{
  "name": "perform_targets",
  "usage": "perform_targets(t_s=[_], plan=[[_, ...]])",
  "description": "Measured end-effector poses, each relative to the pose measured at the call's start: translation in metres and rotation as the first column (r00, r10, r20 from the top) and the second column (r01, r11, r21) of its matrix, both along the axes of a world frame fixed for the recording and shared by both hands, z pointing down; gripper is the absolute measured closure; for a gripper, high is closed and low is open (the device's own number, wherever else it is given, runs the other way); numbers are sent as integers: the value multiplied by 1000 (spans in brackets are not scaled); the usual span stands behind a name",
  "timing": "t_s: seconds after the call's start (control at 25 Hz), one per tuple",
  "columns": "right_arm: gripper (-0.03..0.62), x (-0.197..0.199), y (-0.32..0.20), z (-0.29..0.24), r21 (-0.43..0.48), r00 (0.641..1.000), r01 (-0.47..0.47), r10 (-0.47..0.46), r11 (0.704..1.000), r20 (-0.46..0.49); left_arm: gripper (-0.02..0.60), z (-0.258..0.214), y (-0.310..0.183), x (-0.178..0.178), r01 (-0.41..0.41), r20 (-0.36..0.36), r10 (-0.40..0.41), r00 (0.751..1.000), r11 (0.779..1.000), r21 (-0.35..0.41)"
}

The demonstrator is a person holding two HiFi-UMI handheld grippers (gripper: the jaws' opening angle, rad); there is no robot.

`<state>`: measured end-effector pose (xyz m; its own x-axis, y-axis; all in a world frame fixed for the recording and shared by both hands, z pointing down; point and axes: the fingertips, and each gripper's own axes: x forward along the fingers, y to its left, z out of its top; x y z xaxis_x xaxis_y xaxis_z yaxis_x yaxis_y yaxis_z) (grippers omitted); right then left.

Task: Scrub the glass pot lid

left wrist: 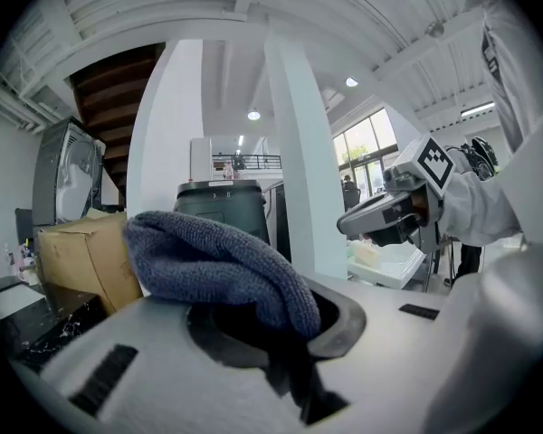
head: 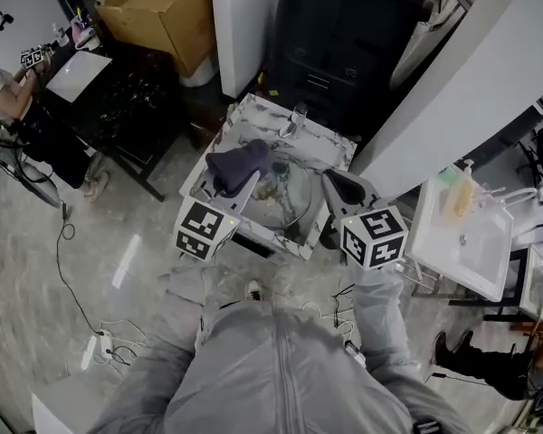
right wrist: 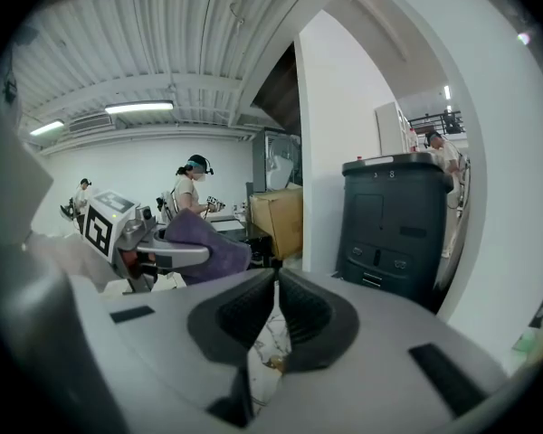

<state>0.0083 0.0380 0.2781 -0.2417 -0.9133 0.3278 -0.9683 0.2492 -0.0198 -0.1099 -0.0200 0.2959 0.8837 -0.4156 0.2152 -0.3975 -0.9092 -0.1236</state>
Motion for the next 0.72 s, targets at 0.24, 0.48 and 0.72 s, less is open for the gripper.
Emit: perform_targets(t_s=[0.24, 0.48, 0.72], plan=[[559, 7, -16, 5, -13, 1000, -11, 11, 1000, 9, 514, 25, -27, -5, 25, 52, -22, 998, 998, -51], [559, 18, -29, 17, -27, 1000, 9, -8, 1000, 26, 514, 51, -48, -4, 79, 84, -72, 994, 993, -89], [559, 43, -56, 28, -44, 996, 66, -63, 997, 66, 514, 71, -76, 9, 167, 119, -155, 981, 981, -102]])
